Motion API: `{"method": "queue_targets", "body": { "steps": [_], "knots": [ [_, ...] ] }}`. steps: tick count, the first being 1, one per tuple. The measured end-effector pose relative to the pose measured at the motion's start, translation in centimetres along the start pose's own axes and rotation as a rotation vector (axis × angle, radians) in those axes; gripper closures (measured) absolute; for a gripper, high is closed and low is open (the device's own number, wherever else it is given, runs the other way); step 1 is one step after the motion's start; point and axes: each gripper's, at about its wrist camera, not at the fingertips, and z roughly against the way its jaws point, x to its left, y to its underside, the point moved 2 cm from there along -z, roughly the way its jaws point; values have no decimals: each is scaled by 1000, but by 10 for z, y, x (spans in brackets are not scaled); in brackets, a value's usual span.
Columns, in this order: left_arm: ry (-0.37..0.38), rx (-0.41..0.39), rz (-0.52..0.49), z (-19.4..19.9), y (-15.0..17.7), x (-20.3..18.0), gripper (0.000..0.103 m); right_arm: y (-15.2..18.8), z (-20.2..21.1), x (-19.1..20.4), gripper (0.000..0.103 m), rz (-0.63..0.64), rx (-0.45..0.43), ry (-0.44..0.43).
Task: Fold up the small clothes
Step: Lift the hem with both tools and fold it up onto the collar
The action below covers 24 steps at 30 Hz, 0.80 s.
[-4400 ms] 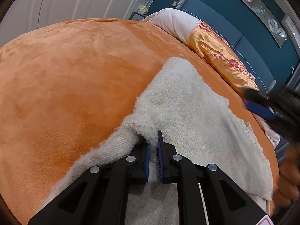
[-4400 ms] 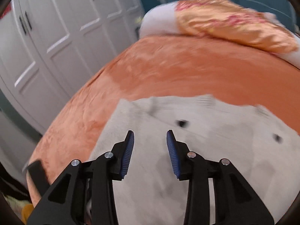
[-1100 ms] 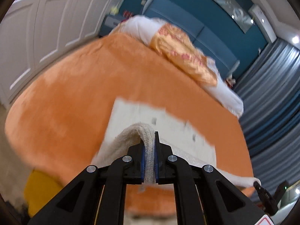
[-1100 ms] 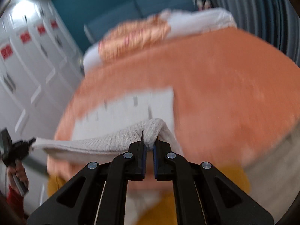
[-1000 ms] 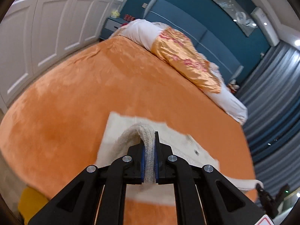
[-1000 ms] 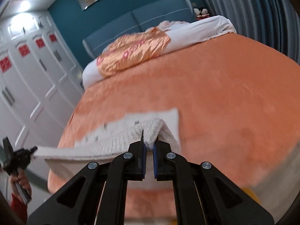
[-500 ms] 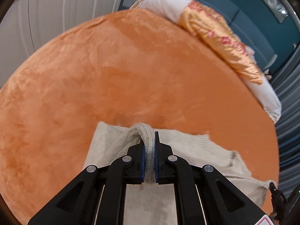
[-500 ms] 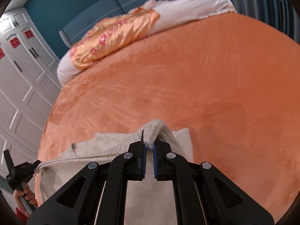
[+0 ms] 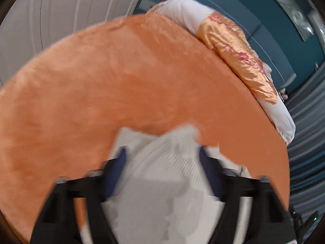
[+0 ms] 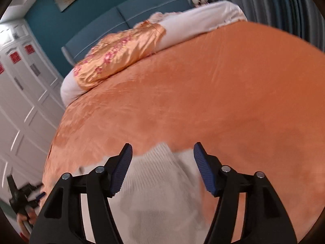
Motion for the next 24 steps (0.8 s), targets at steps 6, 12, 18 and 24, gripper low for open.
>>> {"method": "queue_targets", "body": {
  "steps": [6,12,18,24],
  "knots": [
    [-4,134,125,25,76,63,25,91,22,-42,42,-47,182,21],
    [5,177,162,15,109,65,35,122,0,-46,45,-132,250,10],
    [-7,202,96,31,90,51,89,100,28,-27,95,-113,204,-9],
    [-36,244,55,77,113,77,92,122,74,-48,96,-48,255,50]
  ]
}}
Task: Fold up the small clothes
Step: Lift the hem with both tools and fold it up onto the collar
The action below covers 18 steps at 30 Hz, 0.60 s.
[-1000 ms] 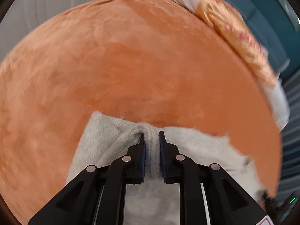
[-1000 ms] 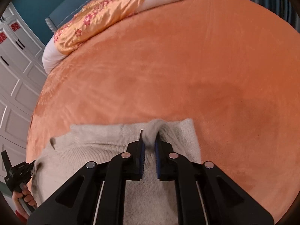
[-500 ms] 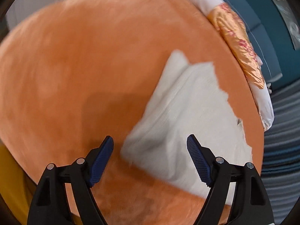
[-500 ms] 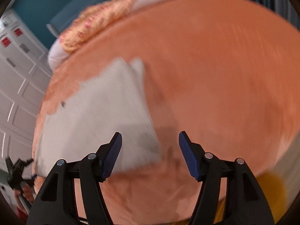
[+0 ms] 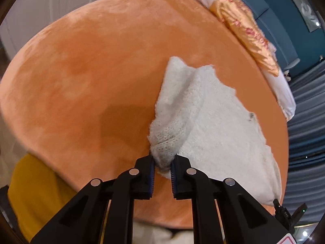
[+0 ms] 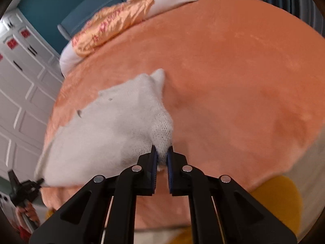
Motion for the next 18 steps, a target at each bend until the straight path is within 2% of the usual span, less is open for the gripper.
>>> {"method": "queue_targets", "body": {
  "steps": [4,6,8,10,11,12,13,14,15,16,18],
  "knots": [
    [-30,69,56,-17,32,27,93,38,-16,-24,96,-35,108,40],
    [-63,62,38,-26,37,25,94,48,-24,-18,96,18,143,68],
    [-70,35,16,-22,37,18,87,46,-26,-6,89,92,146,118],
    [-54,5,22,-10,31,9,82,37,-14,3,78,130,102,163],
    [-33,-17,33,0,28,5,78,30,-1,9,65,152,51,186],
    [1,-58,47,14,21,0,72,23,10,14,58,169,-1,190],
    [28,-102,50,26,17,-4,54,14,19,21,48,184,-51,177],
    [53,-150,50,35,9,-9,40,8,22,23,47,193,-74,160],
    [80,-198,43,42,-3,-19,34,-3,22,30,47,202,-89,128],
    [99,-219,31,42,-15,-26,29,-15,17,36,47,200,-94,97],
    [122,-216,-2,28,-42,-45,29,-33,6,45,47,187,-100,54]
  ]
}}
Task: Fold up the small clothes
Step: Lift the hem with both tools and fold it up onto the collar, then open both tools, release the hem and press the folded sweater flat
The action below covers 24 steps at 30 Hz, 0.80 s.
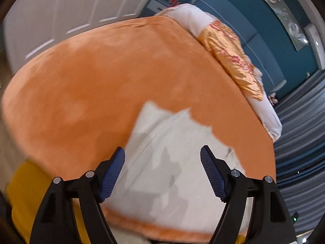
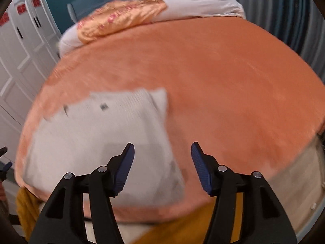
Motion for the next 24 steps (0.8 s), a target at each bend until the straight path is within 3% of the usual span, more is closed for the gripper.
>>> {"method": "queue_targets", "body": {
  "steps": [4,9,10,11,12,13,14,20,22,24],
  "knots": [
    [-27,72,-75,-63,-27,-22,29,-33,-56,20,47,-23,41,-34],
    [-89,217,-110,-134,-27,-19,30,-37,-109,29,45,-33,144,44],
    [-100,236,-112,-142,-24,-15,36,-35,-118,29,45,-38,160,48],
    [-104,251,-117,-146,-22,-12,61,-33,-119,28,58,-40,164,53],
    [-121,268,-136,-152,-21,-12,74,-32,-120,29,68,-42,169,59],
    [-115,265,-150,-151,-21,-13,89,-32,-119,31,95,-34,168,54],
    [-102,251,-157,-147,-24,-14,95,-34,-113,34,96,-18,146,45],
    [-22,71,-171,-81,-61,-32,97,-83,-28,38,98,-40,-150,-65],
    [-28,26,-154,-74,-73,-26,97,-92,-24,25,98,-77,-178,-55],
    [-68,38,-145,-89,-76,-18,97,-92,-43,17,98,-88,-141,-25]
  ]
}}
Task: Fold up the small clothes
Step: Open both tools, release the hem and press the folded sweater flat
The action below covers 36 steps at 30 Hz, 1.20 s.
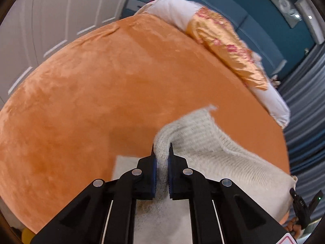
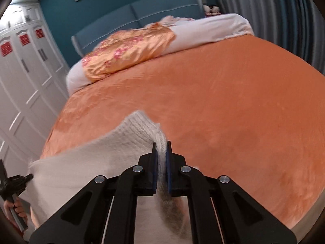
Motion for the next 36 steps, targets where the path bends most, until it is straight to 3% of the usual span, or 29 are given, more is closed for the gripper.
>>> {"method": "queue_targets", "body": {
  "steps": [4,6,9,10,12,14,17,19,21,24,27,30,33,36],
  "knots": [
    [-120,130,-2,-60,19,19,97,31,-67,-20,98,-11,175,92],
    [-129,155,37,-79,30,29,95,48,-89,-30,97,-10,255,116],
    [-133,130,35,-75,30,25,87,42,-85,-30,93,-17,255,111],
    [-130,130,28,-70,28,21,85,34,-75,-28,84,-37,232,110],
    [-123,92,18,-46,27,13,85,28,-51,-20,81,-42,154,133],
    [-87,33,1,-12,30,0,82,25,-19,1,81,-34,107,38],
    [9,-4,-66,25,54,-39,72,59,13,68,81,96,157,-138],
    [77,47,-170,31,88,-78,69,92,16,114,81,196,233,-230],
    [99,129,-276,19,129,-112,68,142,15,166,81,330,323,-325],
    [48,242,-302,-10,171,-115,68,186,6,190,84,456,379,-302],
    [20,250,-245,-7,183,-77,78,192,6,149,85,423,382,-197],
    [-67,246,-192,11,182,-30,80,178,14,75,88,275,391,-88],
    [-66,254,-94,26,182,15,92,180,18,21,89,206,405,56],
    [-55,249,-11,35,190,35,93,187,20,0,91,114,435,24]
  ]
}}
